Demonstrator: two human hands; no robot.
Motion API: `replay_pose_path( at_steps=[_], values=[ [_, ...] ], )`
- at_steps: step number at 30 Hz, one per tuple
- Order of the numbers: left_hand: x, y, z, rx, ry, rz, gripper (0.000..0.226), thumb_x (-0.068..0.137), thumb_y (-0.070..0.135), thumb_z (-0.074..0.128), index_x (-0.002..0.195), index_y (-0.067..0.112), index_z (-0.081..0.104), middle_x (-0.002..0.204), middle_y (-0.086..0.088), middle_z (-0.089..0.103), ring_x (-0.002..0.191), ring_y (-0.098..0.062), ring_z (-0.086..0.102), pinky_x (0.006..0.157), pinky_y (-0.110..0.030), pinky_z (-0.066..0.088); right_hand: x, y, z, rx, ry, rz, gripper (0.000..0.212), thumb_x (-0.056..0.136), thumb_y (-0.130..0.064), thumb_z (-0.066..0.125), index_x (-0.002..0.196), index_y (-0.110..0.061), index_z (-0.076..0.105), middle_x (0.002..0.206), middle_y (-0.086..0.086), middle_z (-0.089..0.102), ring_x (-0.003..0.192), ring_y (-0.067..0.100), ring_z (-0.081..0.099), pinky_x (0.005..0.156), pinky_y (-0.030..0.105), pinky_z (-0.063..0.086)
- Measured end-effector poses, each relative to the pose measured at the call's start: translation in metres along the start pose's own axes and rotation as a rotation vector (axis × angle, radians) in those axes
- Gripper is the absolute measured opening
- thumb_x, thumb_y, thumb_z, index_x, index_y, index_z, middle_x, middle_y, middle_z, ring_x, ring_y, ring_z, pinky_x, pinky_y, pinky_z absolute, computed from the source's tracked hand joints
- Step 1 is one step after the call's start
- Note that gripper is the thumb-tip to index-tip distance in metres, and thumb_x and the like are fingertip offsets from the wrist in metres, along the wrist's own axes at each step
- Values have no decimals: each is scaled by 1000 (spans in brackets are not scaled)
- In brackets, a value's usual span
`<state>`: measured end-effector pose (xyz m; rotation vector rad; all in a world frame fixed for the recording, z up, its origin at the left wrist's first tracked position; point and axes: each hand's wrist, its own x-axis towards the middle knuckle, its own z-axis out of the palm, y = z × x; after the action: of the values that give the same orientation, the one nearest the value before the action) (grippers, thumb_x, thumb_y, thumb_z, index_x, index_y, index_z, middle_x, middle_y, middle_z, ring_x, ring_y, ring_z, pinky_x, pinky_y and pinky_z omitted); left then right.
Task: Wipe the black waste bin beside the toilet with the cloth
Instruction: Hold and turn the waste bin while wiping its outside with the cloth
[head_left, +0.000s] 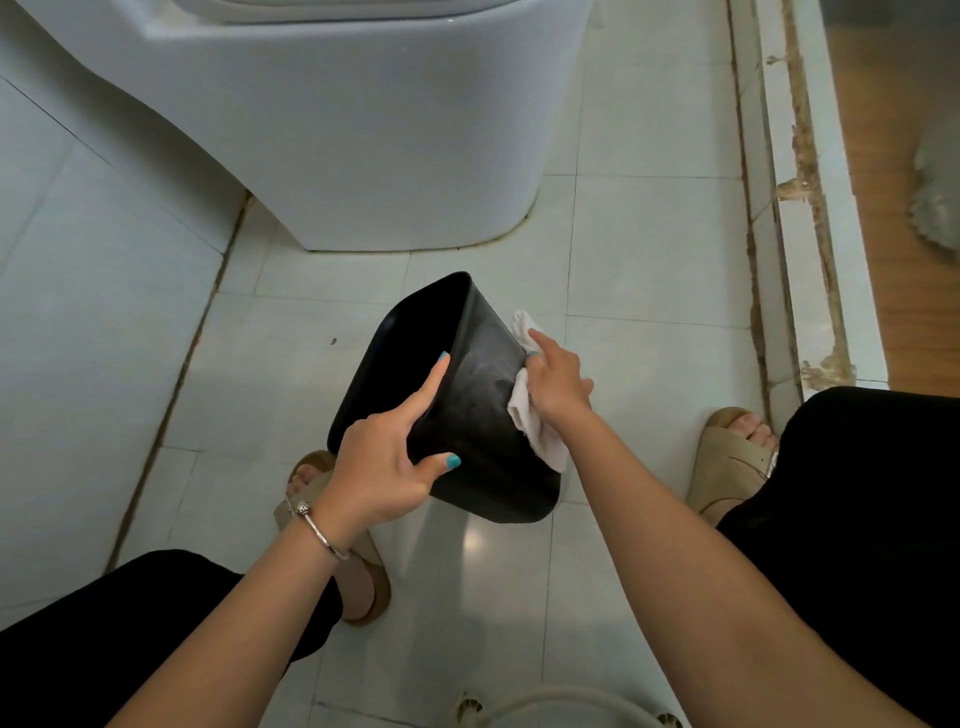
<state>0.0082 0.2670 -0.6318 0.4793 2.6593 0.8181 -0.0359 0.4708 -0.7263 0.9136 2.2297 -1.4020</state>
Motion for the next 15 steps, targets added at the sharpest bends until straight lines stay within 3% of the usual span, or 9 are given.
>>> replay_pose_path(
  at_steps=[2,3,6,9,15],
  values=[
    [0,3,3,42,0,38,103,78,33,76,142,57,-1,58,0,59,43,-10,46,48,-27,50,-5,3,1,11,33,13,46,97,-33,26,138,-50,39,149,-6,36,125,32,35,104,45,27],
    [0,5,4,42,1,42,103,78,33,76,142,56,-1,63,-1,62,44,-8,46,47,-24,48,-9,3,2,22,48,14,46,97,-33,27,139,-51,38,149,-6,35,124,32,34,104,46,29],
    [5,10,3,-22,6,21,104,78,30,75,141,58,-2,101,-12,69,61,-11,58,69,-36,57,-25,-7,3,20,69,-32,47,98,-33,29,141,-51,30,150,-6,31,126,32,33,104,49,31],
    [12,16,3,0,7,21,104,77,30,76,142,56,-2,107,-13,68,86,-32,65,78,-44,55,-46,-18,3,-15,71,-137,50,99,-35,28,146,-49,21,154,-6,26,128,33,32,105,49,30],
    [17,18,2,31,-6,14,94,81,29,65,142,52,-3,71,-2,66,52,-16,56,57,-46,50,-89,-33,0,2,22,-341,53,96,-37,33,146,-50,21,154,-7,23,125,32,30,96,40,29]
  ],
)
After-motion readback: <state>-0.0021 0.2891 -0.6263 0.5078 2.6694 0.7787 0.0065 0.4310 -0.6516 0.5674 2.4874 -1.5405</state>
